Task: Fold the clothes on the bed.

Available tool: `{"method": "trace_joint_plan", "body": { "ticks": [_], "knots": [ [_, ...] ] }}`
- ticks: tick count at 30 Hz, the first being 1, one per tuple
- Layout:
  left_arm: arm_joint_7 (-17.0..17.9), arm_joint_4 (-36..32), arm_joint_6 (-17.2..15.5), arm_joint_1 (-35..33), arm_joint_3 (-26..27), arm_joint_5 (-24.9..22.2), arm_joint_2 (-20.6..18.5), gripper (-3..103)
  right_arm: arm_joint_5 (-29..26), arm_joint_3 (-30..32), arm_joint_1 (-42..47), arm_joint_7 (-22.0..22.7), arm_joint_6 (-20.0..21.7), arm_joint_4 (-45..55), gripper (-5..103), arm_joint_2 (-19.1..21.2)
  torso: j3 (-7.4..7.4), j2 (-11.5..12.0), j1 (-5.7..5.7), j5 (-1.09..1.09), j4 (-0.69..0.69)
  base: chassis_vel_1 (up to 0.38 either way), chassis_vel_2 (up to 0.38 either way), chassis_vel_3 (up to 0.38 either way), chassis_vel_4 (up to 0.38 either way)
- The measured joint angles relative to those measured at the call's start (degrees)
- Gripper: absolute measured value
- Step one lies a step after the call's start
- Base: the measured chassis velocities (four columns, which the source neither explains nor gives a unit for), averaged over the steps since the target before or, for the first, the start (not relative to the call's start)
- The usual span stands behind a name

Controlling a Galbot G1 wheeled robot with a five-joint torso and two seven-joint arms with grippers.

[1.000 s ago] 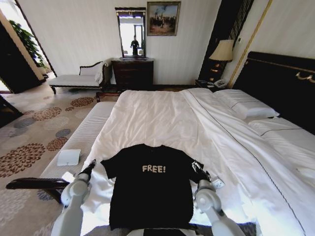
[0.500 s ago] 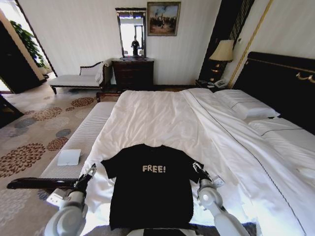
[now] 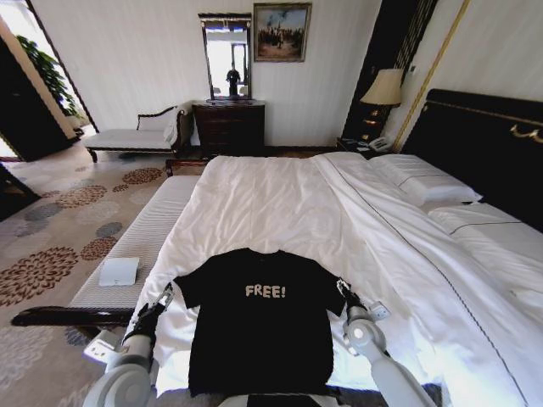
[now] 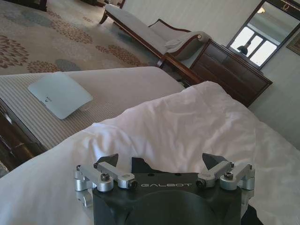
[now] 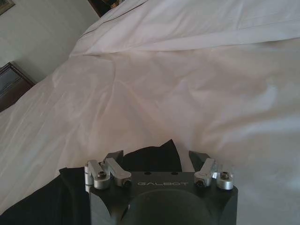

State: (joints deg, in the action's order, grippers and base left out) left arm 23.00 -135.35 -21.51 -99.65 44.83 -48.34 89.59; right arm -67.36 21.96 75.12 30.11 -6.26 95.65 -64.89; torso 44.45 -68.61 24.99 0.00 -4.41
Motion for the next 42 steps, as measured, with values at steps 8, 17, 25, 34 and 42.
{"method": "trace_joint_plan", "body": {
  "ticks": [8, 17, 25, 34, 42],
  "knots": [
    [0.0, 1.0, 0.0, 0.5, -0.3, -0.1, 0.0, 100, 1.8, 0.6, 1.0, 0.0, -0.1, 0.2, 49, -0.6, 0.0, 0.0, 0.0, 0.0, -0.01, 0.0, 0.0, 0.0, 0.0],
    [0.2, 2.5, 0.1, 1.6, 0.6, -0.3, 0.2, 100, 2.5, 0.7, 0.6, -0.3, -0.5, -0.1, 18, 0.4, 0.0, 0.0, 0.0, 0.0, 0.0, 0.0, 0.0, 0.0, 0.0],
    [0.6, 5.9, 0.3, 2.5, 3.6, -1.7, 0.1, 100, 2.9, 0.9, 1.0, -0.7, -1.2, 2.6, 1, 1.2, 0.0, 0.0, 0.0, 0.0, 0.0, 0.0, 0.0, 0.0, 0.0],
    [0.6, 7.5, 0.5, 1.7, 5.8, -3.4, 0.1, 100, 7.6, 0.5, 2.4, -0.1, -1.2, 9.0, 0, 1.6, 0.0, 0.0, 0.0, 0.0, 0.01, 0.0, 0.0, 0.0, 0.0],
    [0.7, 4.3, 0.0, 1.1, 5.6, -5.6, 0.2, 100, 2.1, 1.1, 2.5, 2.6, 2.2, 6.2, 7, 5.6, 0.0, 0.0, 0.0, 0.01, -0.01, 0.0, 0.0, 0.0, 0.0]
  ]
}}
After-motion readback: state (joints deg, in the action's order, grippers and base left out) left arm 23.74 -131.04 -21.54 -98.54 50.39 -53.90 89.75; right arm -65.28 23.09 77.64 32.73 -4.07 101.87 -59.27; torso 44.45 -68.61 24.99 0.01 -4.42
